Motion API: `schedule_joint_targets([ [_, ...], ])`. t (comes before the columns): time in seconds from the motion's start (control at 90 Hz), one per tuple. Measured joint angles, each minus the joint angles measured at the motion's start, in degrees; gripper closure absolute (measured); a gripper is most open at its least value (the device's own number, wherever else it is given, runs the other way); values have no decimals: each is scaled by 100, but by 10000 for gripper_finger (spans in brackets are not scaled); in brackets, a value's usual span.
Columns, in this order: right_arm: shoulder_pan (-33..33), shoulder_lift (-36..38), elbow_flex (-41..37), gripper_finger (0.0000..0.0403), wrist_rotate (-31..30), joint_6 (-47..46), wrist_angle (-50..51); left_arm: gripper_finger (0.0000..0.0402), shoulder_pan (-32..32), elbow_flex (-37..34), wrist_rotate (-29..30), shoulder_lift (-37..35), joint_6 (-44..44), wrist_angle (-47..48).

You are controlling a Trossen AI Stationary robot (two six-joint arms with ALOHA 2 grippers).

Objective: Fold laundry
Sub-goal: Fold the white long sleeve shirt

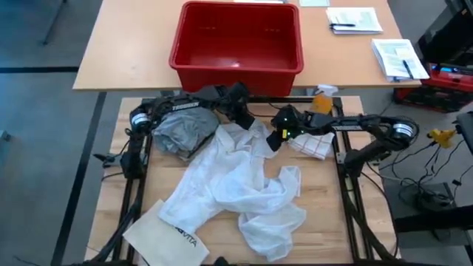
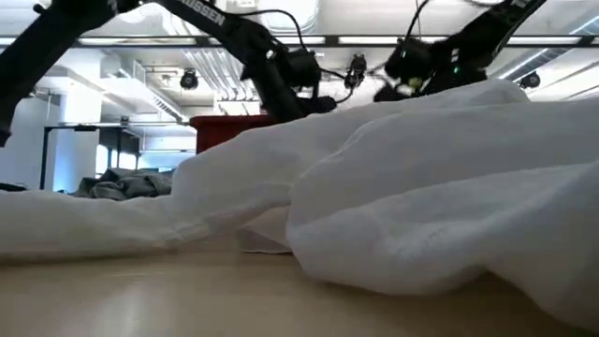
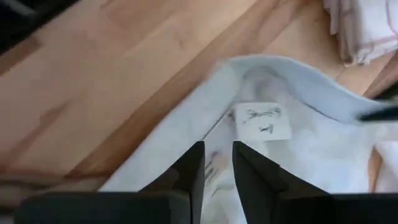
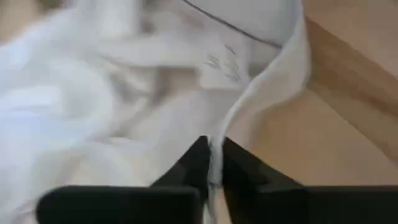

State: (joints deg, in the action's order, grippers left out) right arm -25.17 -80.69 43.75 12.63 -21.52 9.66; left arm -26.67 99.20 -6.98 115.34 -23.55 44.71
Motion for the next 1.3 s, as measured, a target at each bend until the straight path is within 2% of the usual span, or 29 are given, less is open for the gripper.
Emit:
schedule_joint_targets([
  [0.144, 317, 334, 0, 391, 360, 248, -476, 338, 2, -57, -323, -444, 137, 549],
  [0.256, 652, 409, 2, 399, 697, 309, -1123, 339, 62, -457, -902, -902, -107, 412],
  [0.311, 797, 416, 2, 399, 694, 311, -1372, 339, 119, -776, -1214, -1310, -337, 99],
  [0.422, 1108, 384, 34, 401, 765, 602, -1741, 339, 163, -1654, -1211, -2414, -945, -566],
  [0.544, 1532, 206, 213, 402, 824, 1020, -1804, 333, 197, -2905, -1360, -3419, -1960, -1737],
  [0.644, 1791, -67, 458, 402, 636, 1281, -1810, 310, 488, -3911, -1536, -3879, -2898, -2938],
  [0.744, 1995, -442, 764, 402, 564, 1569, -1751, 268, 970, -4803, -1599, -3948, -4053, -4587],
  [0.822, 2121, -757, 1070, 402, 559, 1842, -1616, 228, 1388, -5275, -1355, -3816, -4789, -6095],
  [0.889, 2199, -1042, 1396, 402, 559, 1997, -1377, 194, 1703, -5516, -1042, -3725, -5161, -6825],
  [0.989, 2317, -1385, 1930, 403, 544, 2269, -853, 150, 1990, -5752, -305, -3704, -5325, -6611],
  [1.067, 2380, -1546, 2350, 403, 526, 2487, -409, 124, 2092, -5932, 58, -3700, -5581, -6527],
  [1.189, 2434, -1752, 2775, 403, 533, 2753, -35, 91, 2144, -6002, 92, -3700, -5652, -6675],
  [1.3, 2444, -1799, 2900, 403, 536, 2778, 138, 71, 2165, -5970, -148, -3773, -5658, -6605],
])
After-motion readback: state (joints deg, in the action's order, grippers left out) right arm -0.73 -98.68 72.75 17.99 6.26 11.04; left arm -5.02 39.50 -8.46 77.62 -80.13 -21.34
